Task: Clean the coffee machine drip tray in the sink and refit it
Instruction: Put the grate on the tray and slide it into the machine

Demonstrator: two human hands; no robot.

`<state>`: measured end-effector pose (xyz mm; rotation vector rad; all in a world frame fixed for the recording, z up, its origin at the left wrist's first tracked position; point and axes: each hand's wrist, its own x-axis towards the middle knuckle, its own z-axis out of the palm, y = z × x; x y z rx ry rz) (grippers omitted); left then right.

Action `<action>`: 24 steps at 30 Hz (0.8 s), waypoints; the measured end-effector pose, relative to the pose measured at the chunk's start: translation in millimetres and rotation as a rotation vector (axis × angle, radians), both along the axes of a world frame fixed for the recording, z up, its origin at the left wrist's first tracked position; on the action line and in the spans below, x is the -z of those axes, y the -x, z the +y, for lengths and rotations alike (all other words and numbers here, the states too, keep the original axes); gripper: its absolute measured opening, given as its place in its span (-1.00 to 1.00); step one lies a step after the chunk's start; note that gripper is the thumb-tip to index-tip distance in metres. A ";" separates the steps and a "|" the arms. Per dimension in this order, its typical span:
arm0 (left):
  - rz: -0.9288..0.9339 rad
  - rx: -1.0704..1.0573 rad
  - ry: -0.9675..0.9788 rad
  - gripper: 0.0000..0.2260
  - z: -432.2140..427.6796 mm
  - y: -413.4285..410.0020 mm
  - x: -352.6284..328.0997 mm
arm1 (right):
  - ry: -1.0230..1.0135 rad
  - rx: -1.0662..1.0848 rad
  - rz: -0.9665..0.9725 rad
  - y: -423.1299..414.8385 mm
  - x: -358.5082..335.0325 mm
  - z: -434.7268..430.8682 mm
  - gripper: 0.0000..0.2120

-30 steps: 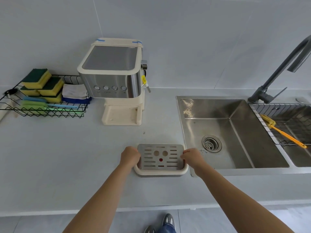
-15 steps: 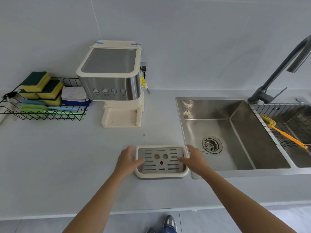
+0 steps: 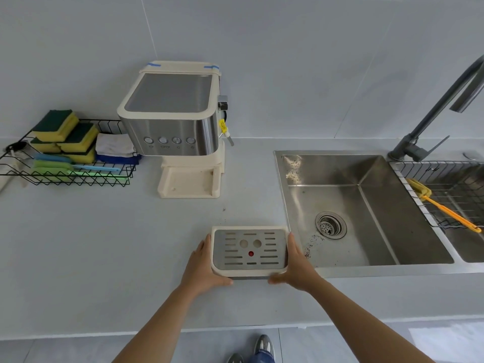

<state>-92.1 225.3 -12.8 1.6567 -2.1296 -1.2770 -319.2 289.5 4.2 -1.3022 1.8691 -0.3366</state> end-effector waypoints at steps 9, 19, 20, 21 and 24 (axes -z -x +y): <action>0.135 -0.029 0.000 -0.06 0.7 3.4 -7.7 | 0.076 0.006 -0.061 7.0 -4.8 -5.9 0.12; 0.200 -0.106 0.073 -0.18 -32.8 2.7 -41.5 | 0.203 -0.054 -0.146 16.2 -30.3 -54.9 -0.12; 0.196 -0.111 0.077 -0.18 -36.7 1.1 -46.0 | 0.227 -0.074 -0.152 14.8 -35.5 -60.4 -0.17; 0.193 -0.118 0.080 -0.17 -40.8 -1.2 -49.9 | 0.245 -0.090 -0.158 12.9 -40.0 -66.0 -0.19; 0.185 -0.141 0.086 -0.15 -53.7 -10.5 -58.7 | 0.290 -0.123 -0.161 4.2 -50.3 -82.1 -0.21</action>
